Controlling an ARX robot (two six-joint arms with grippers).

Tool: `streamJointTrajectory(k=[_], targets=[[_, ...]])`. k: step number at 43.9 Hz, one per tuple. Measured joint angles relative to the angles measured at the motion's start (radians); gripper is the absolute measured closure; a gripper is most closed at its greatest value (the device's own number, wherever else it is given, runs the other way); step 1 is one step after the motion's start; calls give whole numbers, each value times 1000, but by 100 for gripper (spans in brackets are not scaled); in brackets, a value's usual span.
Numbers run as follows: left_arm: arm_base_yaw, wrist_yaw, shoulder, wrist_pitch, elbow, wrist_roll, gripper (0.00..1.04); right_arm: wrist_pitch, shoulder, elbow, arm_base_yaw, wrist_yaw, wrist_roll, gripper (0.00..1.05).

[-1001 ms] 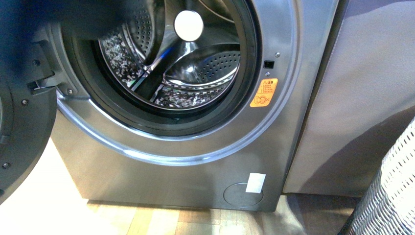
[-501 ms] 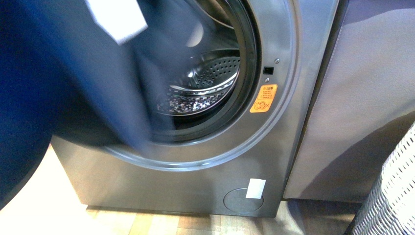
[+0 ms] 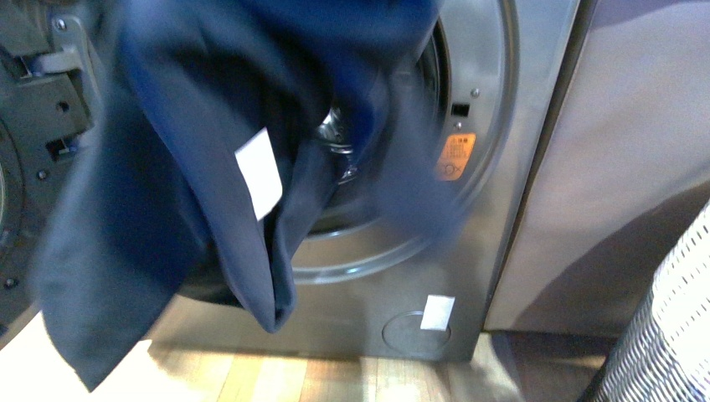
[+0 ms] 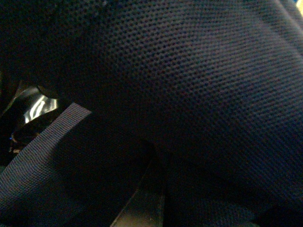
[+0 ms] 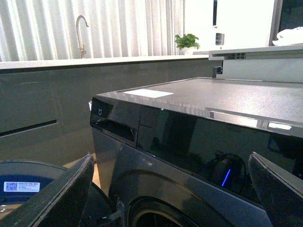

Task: Put clothes into washing machine

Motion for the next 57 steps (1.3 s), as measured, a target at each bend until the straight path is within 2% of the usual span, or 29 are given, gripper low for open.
streamJointTrajectory(k=[11,23,26,27,28,29,30,32,34,39,48,57], targets=[[3,-79,180,29,97,42,97,0,0,0,0,0,0,7],[-6,-172,398,-17,264,78,97,-2,0,1,1,8,0,7],[-9,-182,441,-20,307,84,97,-121,-12,21,23,214,-32,14],[-9,-182,449,-20,315,84,97,-173,-26,10,24,314,-42,17],[-9,-185,461,-20,328,85,97,-210,-49,-18,23,407,-51,21],[-10,-185,468,-20,336,88,97,-219,-63,-39,23,450,-53,23],[-10,-186,487,-21,357,89,97,-219,-107,-112,19,552,-67,28],[-10,-195,515,-26,394,92,97,-183,-169,-214,2,647,-75,35],[-10,-200,529,-30,415,93,97,-137,-233,-318,-23,682,-79,42],[-8,-236,580,-57,511,93,97,-7,-405,-608,-107,658,-85,63],[-16,-280,674,-119,683,95,97,147,-580,-1006,-196,538,-93,102],[-32,-340,767,-151,822,115,97,216,-686,-1179,-262,489,-96,102]])
